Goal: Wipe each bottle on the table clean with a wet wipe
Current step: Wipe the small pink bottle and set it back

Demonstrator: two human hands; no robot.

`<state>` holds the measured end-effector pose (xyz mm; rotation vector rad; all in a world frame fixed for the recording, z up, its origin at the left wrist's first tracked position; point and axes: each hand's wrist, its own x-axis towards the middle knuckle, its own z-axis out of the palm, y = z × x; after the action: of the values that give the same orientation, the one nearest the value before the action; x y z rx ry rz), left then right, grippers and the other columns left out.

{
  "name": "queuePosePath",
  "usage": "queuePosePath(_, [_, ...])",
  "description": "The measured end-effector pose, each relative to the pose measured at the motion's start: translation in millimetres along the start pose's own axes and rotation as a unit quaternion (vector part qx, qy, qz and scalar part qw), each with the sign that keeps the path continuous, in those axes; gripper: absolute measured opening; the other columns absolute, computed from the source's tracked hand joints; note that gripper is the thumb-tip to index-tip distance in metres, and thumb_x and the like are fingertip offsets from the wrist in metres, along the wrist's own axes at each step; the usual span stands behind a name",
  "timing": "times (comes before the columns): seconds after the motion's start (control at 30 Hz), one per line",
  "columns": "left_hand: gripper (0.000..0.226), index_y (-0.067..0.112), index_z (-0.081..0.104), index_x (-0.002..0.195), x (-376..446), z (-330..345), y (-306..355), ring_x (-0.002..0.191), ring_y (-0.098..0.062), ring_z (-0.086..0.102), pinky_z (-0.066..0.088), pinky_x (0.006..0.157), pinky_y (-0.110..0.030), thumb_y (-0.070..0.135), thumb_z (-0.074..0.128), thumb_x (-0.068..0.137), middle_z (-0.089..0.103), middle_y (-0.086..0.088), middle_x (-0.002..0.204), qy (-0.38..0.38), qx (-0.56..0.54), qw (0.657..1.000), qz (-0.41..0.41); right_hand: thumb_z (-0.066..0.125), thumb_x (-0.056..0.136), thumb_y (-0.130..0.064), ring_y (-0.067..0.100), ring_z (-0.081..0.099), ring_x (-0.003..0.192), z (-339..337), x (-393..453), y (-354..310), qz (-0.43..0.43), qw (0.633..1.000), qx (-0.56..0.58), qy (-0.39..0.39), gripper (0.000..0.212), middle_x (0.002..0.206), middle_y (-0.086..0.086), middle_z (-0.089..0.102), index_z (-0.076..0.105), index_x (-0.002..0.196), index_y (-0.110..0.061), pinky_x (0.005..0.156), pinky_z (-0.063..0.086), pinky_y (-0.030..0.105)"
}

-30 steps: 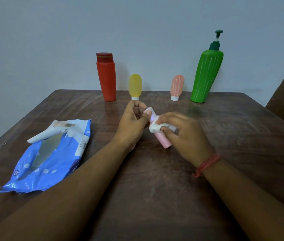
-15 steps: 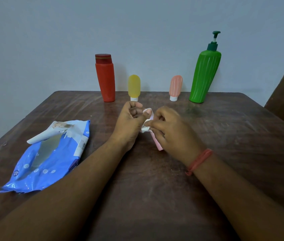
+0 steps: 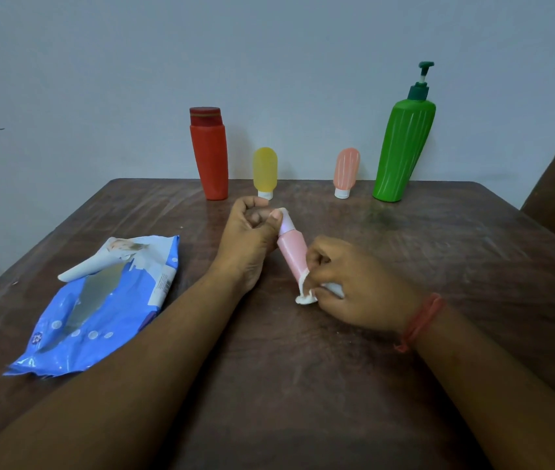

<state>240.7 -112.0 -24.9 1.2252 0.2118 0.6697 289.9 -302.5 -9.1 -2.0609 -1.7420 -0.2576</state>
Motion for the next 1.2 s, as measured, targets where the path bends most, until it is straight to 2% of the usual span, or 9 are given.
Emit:
queuePosePath(0.13, [0.02, 0.014, 0.051, 0.105, -0.2, 2.1, -0.1, 0.088, -0.022, 0.064, 0.053, 0.079, -0.037, -0.003, 0.056, 0.097, 0.066, -0.014, 0.097, -0.001, -0.023, 1.0, -0.008, 0.064, 0.086, -0.013, 0.009, 0.062, 0.09, 3.6, 0.0, 5.2, 0.039, 0.993, 0.071, 0.084, 0.013, 0.099, -0.004, 0.064, 0.075, 0.094, -0.015, 0.081, 0.049, 0.024])
queuePosePath(0.3, [0.021, 0.015, 0.05, 0.109, -9.1, 7.9, 2.7, 0.082, -0.014, 0.07, 0.056, 0.072, -0.032, -0.003, 0.052, 0.099, 0.074, -0.004, 0.091, -0.052, -0.02, 0.998, -0.003, 0.071, 0.086, -0.008, 0.0, 0.061, 0.088, 12.3, 15.2, 0.8, 0.18, 0.944, 0.148, 0.235, 0.009, 0.096, -0.006, 0.069, 0.073, 0.094, -0.013, 0.077, 0.043, 0.009])
queuePosePath(0.47, [0.018, 0.011, 0.046, 0.108, -9.2, 6.3, 10.4, 0.081, -0.029, 0.074, 0.062, 0.073, -0.041, -0.004, 0.05, 0.1, 0.074, -0.011, 0.101, -0.038, -0.065, 0.997, -0.005, 0.076, 0.087, -0.015, 0.007, 0.068, 0.08, 10.7, 3.6, 2.4, 0.256, 0.927, 0.255, 0.099, 0.007, 0.089, -0.01, 0.073, 0.071, 0.089, -0.02, 0.073, 0.055, 0.027])
queuePosePath(0.6, [0.019, 0.013, 0.05, 0.104, -16.2, 16.4, 7.5, 0.096, -0.023, 0.07, 0.059, 0.081, -0.037, -0.006, 0.049, 0.099, 0.07, -0.012, 0.103, -0.061, -0.033, 0.998, -0.005, 0.074, 0.089, -0.014, 0.014, 0.069, 0.087, 11.2, 12.4, 4.6, 0.271, 0.891, 0.291, 0.221, 0.01, 0.094, -0.005, 0.073, 0.069, 0.088, -0.022, 0.076, 0.057, 0.034])
queuePosePath(0.67, [0.02, 0.013, 0.051, 0.102, -18.0, 18.4, 6.5, 0.099, -0.022, 0.069, 0.057, 0.085, -0.039, -0.006, 0.05, 0.099, 0.069, -0.014, 0.105, -0.055, -0.021, 0.998, 0.003, 0.074, 0.088, -0.012, 0.018, 0.07, 0.088, 10.7, 14.9, 2.5, 0.276, 0.881, 0.311, 0.228, 0.011, 0.094, -0.003, 0.074, 0.068, 0.086, -0.021, 0.077, 0.058, 0.037])
queuePosePath(0.83, [0.016, 0.013, 0.05, 0.101, -13.7, 9.9, 10.8, 0.091, -0.031, 0.073, 0.061, 0.078, -0.042, -0.003, 0.05, 0.1, 0.063, -0.022, 0.117, -0.028, -0.053, 0.998, 0.003, 0.077, 0.086, -0.013, 0.02, 0.072, 0.08, 6.2, 1.8, -0.5, 0.281, 0.912, 0.292, 0.058, 0.011, 0.085, 0.001, 0.074, 0.066, 0.084, -0.016, 0.078, 0.058, 0.042])
queuePosePath(1.0, [0.017, 0.013, 0.049, 0.1, -14.6, 13.3, 12.8, 0.09, -0.028, 0.073, 0.062, 0.076, -0.039, -0.004, 0.047, 0.101, 0.068, -0.011, 0.109, 0.002, -0.073, 0.997, 0.006, 0.074, 0.088, -0.018, 0.012, 0.069, 0.083, 7.2, 6.5, -9.1, 0.292, 0.912, 0.266, 0.115, 0.011, 0.093, -0.006, 0.071, 0.065, 0.093, -0.023, 0.071, 0.057, 0.029])
queuePosePath(1.1, [0.018, 0.013, 0.05, 0.1, -15.3, 13.3, 13.8, 0.095, -0.031, 0.072, 0.062, 0.082, -0.041, -0.004, 0.046, 0.102, 0.071, -0.006, 0.104, 0.034, -0.113, 0.993, 0.007, 0.076, 0.085, -0.017, 0.013, 0.068, 0.091, 13.5, 8.0, -13.5, 0.282, 0.907, 0.286, 0.126, 0.024, 0.104, -0.006, 0.068, 0.061, 0.098, -0.031, 0.079, 0.058, 0.032])
queuePosePath(1.2, [0.016, 0.011, 0.05, 0.109, -16.2, 15.9, 11.9, 0.097, -0.03, 0.07, 0.061, 0.086, -0.042, -0.002, 0.047, 0.102, 0.07, -0.011, 0.11, 0.034, -0.156, 0.987, -0.005, 0.073, 0.085, -0.014, 0.007, 0.064, 0.081, 17.7, 12.4, -18.1, 0.286, 0.914, 0.238, 0.165, 0.024, 0.096, -0.006, 0.065, 0.058, 0.098, -0.027, 0.07, 0.053, 0.026])
